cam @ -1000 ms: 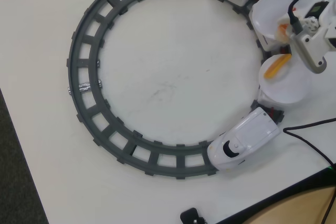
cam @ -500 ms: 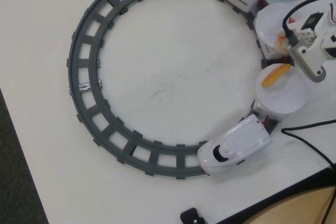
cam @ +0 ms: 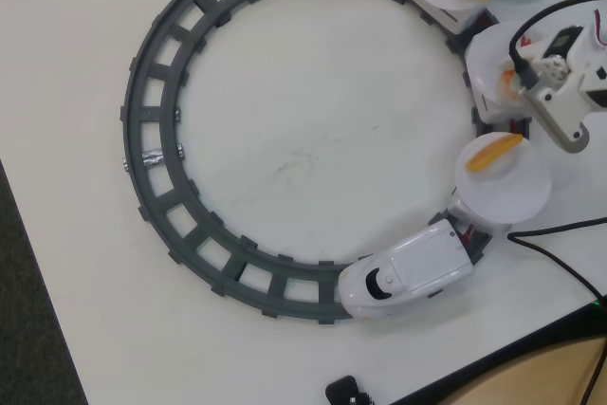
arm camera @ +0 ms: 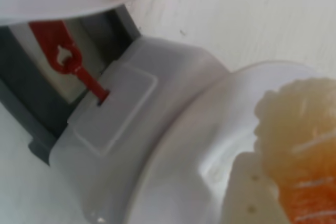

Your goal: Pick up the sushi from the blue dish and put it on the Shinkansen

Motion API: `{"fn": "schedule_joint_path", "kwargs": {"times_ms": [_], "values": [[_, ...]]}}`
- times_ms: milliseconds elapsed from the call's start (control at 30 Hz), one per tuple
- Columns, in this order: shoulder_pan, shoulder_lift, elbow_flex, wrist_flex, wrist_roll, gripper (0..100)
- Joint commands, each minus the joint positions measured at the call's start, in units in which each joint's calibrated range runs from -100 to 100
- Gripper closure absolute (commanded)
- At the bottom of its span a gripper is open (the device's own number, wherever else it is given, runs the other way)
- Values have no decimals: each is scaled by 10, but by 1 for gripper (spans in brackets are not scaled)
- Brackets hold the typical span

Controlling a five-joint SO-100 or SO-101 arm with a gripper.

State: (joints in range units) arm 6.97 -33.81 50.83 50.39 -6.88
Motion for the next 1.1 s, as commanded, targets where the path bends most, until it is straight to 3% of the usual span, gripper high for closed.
{"fn": "schedule_joint_path", "kwargs": {"times_ms": [0,167,500,700,933,1067], "values": [[-12,-21,-1,-1,1,96],[-13,-22,10,-2,2,88],[-13,-23,9,-2,1,86],[-6,-23,2,-2,-2,77],[18,-24,-18,0,-1,76],[18,-44,-66,82,1,76]]}}
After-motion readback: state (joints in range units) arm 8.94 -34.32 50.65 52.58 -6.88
